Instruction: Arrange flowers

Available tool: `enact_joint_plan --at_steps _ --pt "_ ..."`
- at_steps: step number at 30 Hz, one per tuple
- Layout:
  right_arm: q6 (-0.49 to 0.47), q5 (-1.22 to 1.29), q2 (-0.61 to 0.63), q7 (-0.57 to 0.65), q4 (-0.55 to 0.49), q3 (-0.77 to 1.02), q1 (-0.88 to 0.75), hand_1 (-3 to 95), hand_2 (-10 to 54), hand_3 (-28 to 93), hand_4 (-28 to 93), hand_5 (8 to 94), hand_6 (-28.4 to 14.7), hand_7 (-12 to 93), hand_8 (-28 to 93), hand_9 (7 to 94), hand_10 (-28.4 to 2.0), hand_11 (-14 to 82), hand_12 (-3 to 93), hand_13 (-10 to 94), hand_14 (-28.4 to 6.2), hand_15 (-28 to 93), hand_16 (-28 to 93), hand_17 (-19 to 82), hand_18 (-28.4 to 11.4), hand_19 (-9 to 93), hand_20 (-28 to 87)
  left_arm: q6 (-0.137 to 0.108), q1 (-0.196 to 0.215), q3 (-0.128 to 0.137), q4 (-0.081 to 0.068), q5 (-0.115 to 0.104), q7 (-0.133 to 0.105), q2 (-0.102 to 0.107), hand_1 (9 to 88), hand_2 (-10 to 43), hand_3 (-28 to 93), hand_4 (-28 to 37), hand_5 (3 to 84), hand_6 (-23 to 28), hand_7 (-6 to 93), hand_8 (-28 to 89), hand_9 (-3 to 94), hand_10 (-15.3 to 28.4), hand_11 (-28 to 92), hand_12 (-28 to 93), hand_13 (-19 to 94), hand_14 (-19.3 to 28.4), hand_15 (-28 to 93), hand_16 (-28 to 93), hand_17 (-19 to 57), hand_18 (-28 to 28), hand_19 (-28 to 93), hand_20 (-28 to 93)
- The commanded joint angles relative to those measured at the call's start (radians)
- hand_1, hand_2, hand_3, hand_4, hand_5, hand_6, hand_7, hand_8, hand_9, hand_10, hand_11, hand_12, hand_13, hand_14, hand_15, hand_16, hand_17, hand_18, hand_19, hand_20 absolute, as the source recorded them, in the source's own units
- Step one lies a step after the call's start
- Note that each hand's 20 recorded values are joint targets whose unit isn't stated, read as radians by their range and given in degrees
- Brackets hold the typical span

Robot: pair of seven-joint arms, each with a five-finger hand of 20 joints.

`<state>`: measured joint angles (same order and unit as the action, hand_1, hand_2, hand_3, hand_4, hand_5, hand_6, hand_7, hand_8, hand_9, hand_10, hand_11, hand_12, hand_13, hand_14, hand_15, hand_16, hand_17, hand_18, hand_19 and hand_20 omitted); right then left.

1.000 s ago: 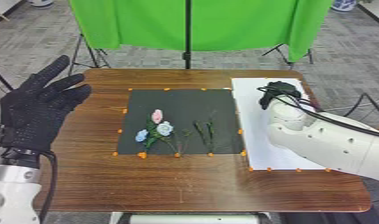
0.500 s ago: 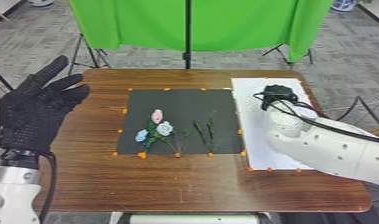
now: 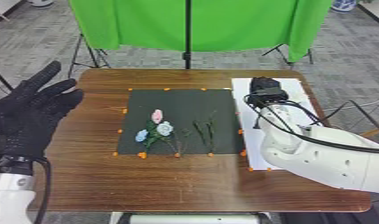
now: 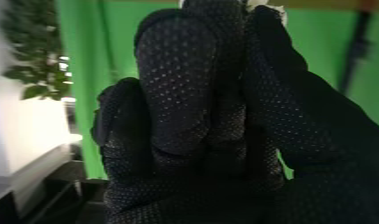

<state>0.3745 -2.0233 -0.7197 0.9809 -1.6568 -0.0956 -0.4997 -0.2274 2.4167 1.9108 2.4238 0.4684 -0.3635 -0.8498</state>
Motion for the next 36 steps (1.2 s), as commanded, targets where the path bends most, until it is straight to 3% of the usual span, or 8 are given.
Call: enact_joint_plan --at_steps 1,4,12,17,25,28,36 --pt "0.03 -0.037 -0.128 -0.057 -0.091 -0.004 0.034 55.7 -9.5 69 -28 86.8 2.6 18 4 93.7 -6.2 13.3 28.7 86 -2.7 54 21 52 -15.1 93 22 0.017 -0.036 -0.001 0.002 0.014 0.018 0.015 22.3 7.5 78 -25.1 35.0 8.4 14.8 -10 33.8 20.9 31 12 26 28.4 61 -12 -5.3 26.1 62 25" --pt "0.021 -0.042 -0.186 -0.062 -0.095 -0.013 0.028 55.5 -9.5 69 -28 86.8 2.6 18 4 93.7 -6.3 13.2 28.9 86 -2.7 54 21 51 -15.1 93 23 0.026 -0.08 -0.014 -0.008 0.017 0.044 0.024 22.2 7.5 78 -25.2 34.9 8.4 14.8 -10 33.8 20.8 31 12 26 28.4 61 -12 -5.3 26.1 62 25" --pt "0.001 -0.02 -0.282 -0.049 -0.098 -0.059 0.029 55.3 -9.5 69 -28 86.5 2.5 19 4 93.7 -6.3 13.3 28.8 86 -2.9 55 21 51 -15.3 93 24 0.046 -0.151 -0.051 -0.034 0.012 0.066 0.066 22.2 7.5 78 -25.2 34.7 8.3 14.9 -10 33.7 20.9 31 12 26 28.4 61 -12 -5.3 26.2 62 25" --pt "-0.013 -0.007 -0.3 -0.03 -0.095 -0.08 0.012 55.2 -9.5 70 -28 86.4 2.4 19 4 93.7 -6.2 12.8 29.3 86 -3.0 55 21 51 -15.3 93 25 0.055 -0.151 -0.051 -0.037 0.011 0.072 0.067 22.1 7.5 78 -25.2 34.7 8.2 14.9 -10 33.7 20.9 31 12 26 28.4 61 -12 -5.3 26.2 62 25" --pt "-0.024 0.013 -0.331 -0.029 -0.078 -0.1 0.003 54.7 -9.5 70 -28 85.9 2.5 19 4 93.7 -6.3 12.6 29.5 85 -3.0 55 20 51 -15.4 93 26 0.057 -0.123 -0.038 -0.034 0.012 0.058 0.058 22.2 7.4 78 -25.2 34.7 8.2 14.9 -10 33.7 20.9 31 12 26 28.4 61 -12 -5.3 26.3 62 25" --pt "-0.03 0.018 -0.345 -0.042 -0.066 -0.09 0.0 54.6 -9.5 70 -28 85.6 2.5 19 4 93.7 -6.3 12.7 29.5 85 -3.2 56 20 51 -15.4 93 26 0.046 -0.139 -0.047 -0.037 0.009 0.055 0.062 22.2 7.4 78 -25.1 34.7 8.3 14.9 -10 33.8 20.9 31 12 26 28.4 61 -12 -5.3 26.3 62 25" --pt "-0.021 0.028 -0.364 -0.04 -0.051 -0.112 0.024 54.0 -9.5 70 -28 84.4 2.5 19 3 93.7 -6.4 12.6 29.7 85 -3.3 56 20 50 -15.6 93 26 0.05 -0.144 -0.057 -0.039 0.011 0.053 0.058 22.2 7.4 78 -25.1 34.7 8.2 14.9 -10 33.8 20.9 31 12 26 28.4 61 -12 -5.3 26.2 62 25"
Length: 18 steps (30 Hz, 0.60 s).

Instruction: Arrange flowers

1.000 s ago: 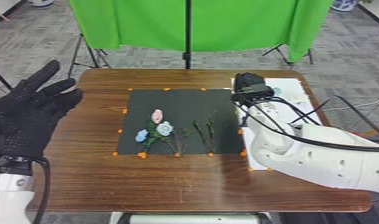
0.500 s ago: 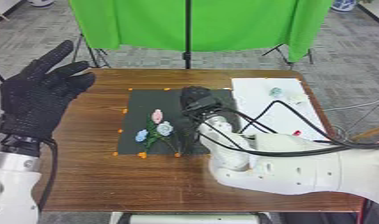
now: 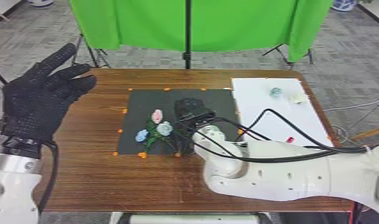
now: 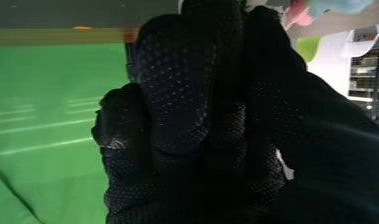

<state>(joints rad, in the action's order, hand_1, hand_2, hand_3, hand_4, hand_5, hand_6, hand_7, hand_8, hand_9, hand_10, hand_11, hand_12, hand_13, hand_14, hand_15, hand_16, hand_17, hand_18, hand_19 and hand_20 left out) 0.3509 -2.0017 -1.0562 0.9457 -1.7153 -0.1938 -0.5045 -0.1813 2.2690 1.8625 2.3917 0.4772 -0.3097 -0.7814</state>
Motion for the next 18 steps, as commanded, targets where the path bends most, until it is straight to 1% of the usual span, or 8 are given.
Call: enact_joint_plan --at_steps 1,3,4,6,8,11,14,18 --pt "0.002 0.001 -0.028 -0.001 0.01 -0.013 0.028 53.4 -9.5 70 -28 82.9 2.2 19 2 93.5 -6.4 12.7 30.0 85 -3.3 56 20 50 -15.7 93 27 0.001 0.006 -0.009 -0.006 0.002 -0.001 -0.01 22.2 7.4 78 -25.1 34.7 8.2 14.9 -10 33.8 20.9 31 12 26 28.4 61 -12 -5.3 26.2 62 25" --pt "-0.011 0.002 -0.028 0.007 0.01 -0.014 0.03 52.4 -9.5 70 -28 79.9 1.9 19 1 92.6 -6.9 13.2 29.9 84 -3.5 57 20 50 -15.6 93 27 -0.001 0.018 0.001 -0.002 0.002 -0.003 -0.013 22.2 7.5 78 -25.0 34.7 8.2 15.0 -10 33.7 20.9 31 12 26 28.4 61 -12 -5.3 26.2 62 25" --pt "-0.016 0.005 -0.026 0.004 0.01 -0.008 0.024 52.1 -9.5 70 -28 79.0 1.5 19 0 92.0 -7.1 13.5 29.8 84 -3.6 57 20 50 -15.7 93 27 0.0 0.019 0.004 -0.002 0.003 0.002 -0.016 22.2 7.5 78 -25.0 34.7 8.3 14.9 -10 33.7 20.9 31 12 26 28.4 61 -12 -5.3 26.2 62 25" --pt "-0.037 0.01 -0.023 0.002 0.011 0.0 0.018 51.3 -9.5 70 -28 77.4 0.8 18 0 91.0 -7.2 13.8 29.8 83 -3.9 57 20 49 -15.8 93 27 -0.003 0.014 0.002 -0.004 0.004 0.003 -0.018 22.2 7.5 78 -25.0 34.7 8.3 14.9 -10 33.7 21.0 31 12 26 28.4 61 -12 -5.3 26.3 62 25" --pt "-0.044 0.016 -0.022 -0.001 0.011 0.001 0.016 50.2 -9.5 70 -28 75.9 0.5 18 0 90.0 -7.8 14.6 29.1 82 -4.2 58 20 49 -15.8 93 27 -0.006 0.021 0.004 -0.002 0.003 -0.001 -0.018 22.3 7.5 78 -25.0 34.8 8.3 14.9 -10 33.7 21.0 31 12 26 28.4 61 -12 -5.3 26.3 62 25" --pt "-0.052 0.011 -0.022 0.007 0.014 -0.004 0.013 48.9 -9.5 72 -28 74.7 0.4 18 0 88.8 -8.1 15.8 28.0 82 -4.3 58 19 49 -15.9 93 27 -0.002 0.019 0.001 -0.003 0.004 -0.002 -0.021 22.2 7.4 78 -24.9 34.8 8.3 15.0 -10 33.7 20.9 31 12 26 28.4 61 -12 -5.3 26.2 62 25" --pt "-0.062 0.023 -0.016 0.005 0.011 0.005 0.008 47.9 -9.5 72 -28 73.6 0.4 18 -1 88.0 -8.5 16.8 27.4 82 -4.6 59 19 48 -16.0 93 27 0.0 0.016 0.002 -0.004 0.006 0.005 -0.025 22.3 7.4 78 -25.0 34.8 8.3 15.0 -10 33.7 21.0 31 12 26 28.4 61 -12 -5.3 26.2 62 25" --pt "-0.072 0.039 -0.011 -0.004 0.0 0.008 0.01 45.2 -9.5 75 -28 70.9 0.5 17 -4 85.5 -9.3 20.1 24.2 81 -4.8 59 18 48 -16.2 93 27 0.001 0.014 0.001 -0.004 0.007 0.006 -0.028 22.3 7.4 78 -25.0 34.8 8.2 15.0 -10 33.7 20.9 31 12 26 28.4 61 -12 -5.3 26.2 62 25"
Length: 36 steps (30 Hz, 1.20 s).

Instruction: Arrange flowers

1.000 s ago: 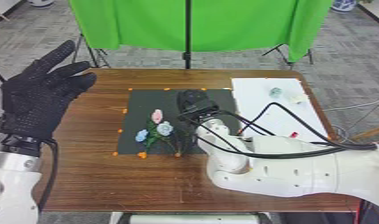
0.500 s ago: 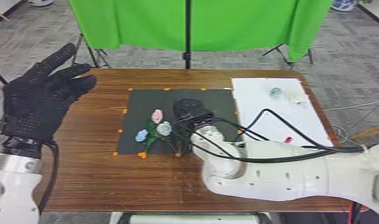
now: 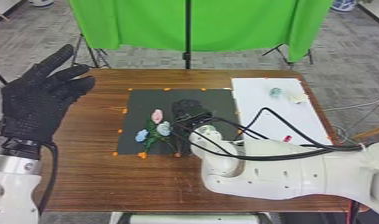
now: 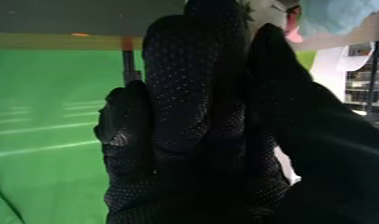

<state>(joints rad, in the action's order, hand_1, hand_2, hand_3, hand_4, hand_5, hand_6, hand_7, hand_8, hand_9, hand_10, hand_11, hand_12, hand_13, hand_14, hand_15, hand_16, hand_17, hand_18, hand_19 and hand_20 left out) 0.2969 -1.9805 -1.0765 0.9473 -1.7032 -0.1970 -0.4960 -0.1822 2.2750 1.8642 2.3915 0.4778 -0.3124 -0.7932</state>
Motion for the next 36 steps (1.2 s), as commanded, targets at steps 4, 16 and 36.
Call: enact_joint_plan --at_steps 4,16,36 --pt "-0.015 0.008 0.013 -0.004 -0.024 0.008 0.012 42.8 -9.5 76 -28 67.9 0.4 17 -12 83.4 -9.8 23.1 21.6 80 -5.0 59 18 47 -16.3 93 26 0.005 0.005 -0.001 -0.004 0.008 0.016 -0.016 22.3 7.5 78 -25.0 34.8 8.3 15.0 -10 33.7 20.9 31 12 26 28.4 61 -12 -5.3 26.3 62 25" --pt "-0.023 -0.003 0.079 0.0 -0.081 0.048 0.02 39.9 -9.5 77 -28 66.6 0.0 16 -12 81.9 -10.4 26.9 17.2 80 -5.3 59 18 47 -16.7 93 25 -0.027 0.07 0.026 -0.005 -0.009 0.008 -0.031 22.2 7.5 78 -25.0 34.8 8.3 15.0 -10 33.7 20.9 31 12 26 28.4 61 -12 -5.3 26.2 62 25" --pt "-0.01 0.088 0.454 0.083 -0.188 0.486 -0.215 32.6 -7.1 74 -24 57.1 -4.6 13 -11 68.8 -16.8 20.5 14.3 72 -10.7 59 14 43 -18.6 93 10 -0.09 0.266 0.101 0.006 -0.055 -0.108 -0.106 21.2 7.4 79 -26.6 34.8 8.0 15.0 -10 34.0 20.9 31 12 27 28.4 62 -12 -5.2 26.0 62 26"
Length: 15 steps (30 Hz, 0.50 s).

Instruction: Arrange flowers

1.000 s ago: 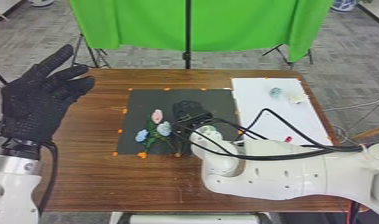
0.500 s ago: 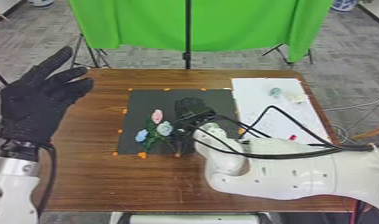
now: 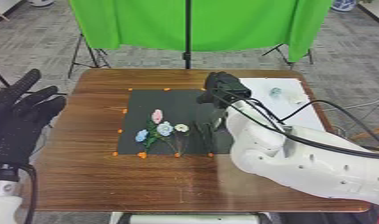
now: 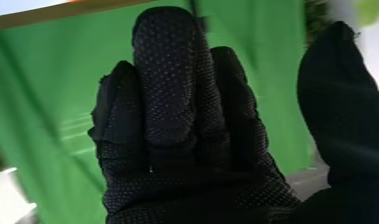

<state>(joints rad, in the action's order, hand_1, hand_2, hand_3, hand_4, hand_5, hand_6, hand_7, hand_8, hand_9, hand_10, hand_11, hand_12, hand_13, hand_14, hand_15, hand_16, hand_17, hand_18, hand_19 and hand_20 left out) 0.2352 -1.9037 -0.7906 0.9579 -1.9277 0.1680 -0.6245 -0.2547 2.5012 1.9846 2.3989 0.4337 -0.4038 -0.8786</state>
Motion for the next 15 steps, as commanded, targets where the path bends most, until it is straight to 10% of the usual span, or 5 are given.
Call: enact_joint_plan --at_steps 1,15 --pt "0.052 0.004 0.18 0.088 0.048 0.141 -0.101 32.6 -7.0 74 -24 56.7 -4.7 13 -11 69.1 -17.0 20.4 14.2 72 -10.9 59 14 43 -18.7 93 10 -0.016 0.035 -0.025 -0.003 -0.01 -0.016 -0.019 21.2 7.4 79 -26.7 34.8 7.9 15.0 -10 34.0 20.9 31 12 27 28.4 62 -12 -5.1 26.0 62 26" --pt "-0.04 0.119 0.248 0.156 0.244 0.13 -0.053 32.1 -6.3 73 -24 44.2 -7.2 9 -10 77.3 -16.8 24.4 15.2 80 -9.6 58 15 50 -19.4 93 19 -0.022 0.007 -0.063 -0.012 -0.017 -0.018 0.005 21.4 7.5 79 -26.7 34.7 8.0 15.1 -10 33.9 20.8 31 12 27 28.4 62 -12 -5.1 25.9 62 26"
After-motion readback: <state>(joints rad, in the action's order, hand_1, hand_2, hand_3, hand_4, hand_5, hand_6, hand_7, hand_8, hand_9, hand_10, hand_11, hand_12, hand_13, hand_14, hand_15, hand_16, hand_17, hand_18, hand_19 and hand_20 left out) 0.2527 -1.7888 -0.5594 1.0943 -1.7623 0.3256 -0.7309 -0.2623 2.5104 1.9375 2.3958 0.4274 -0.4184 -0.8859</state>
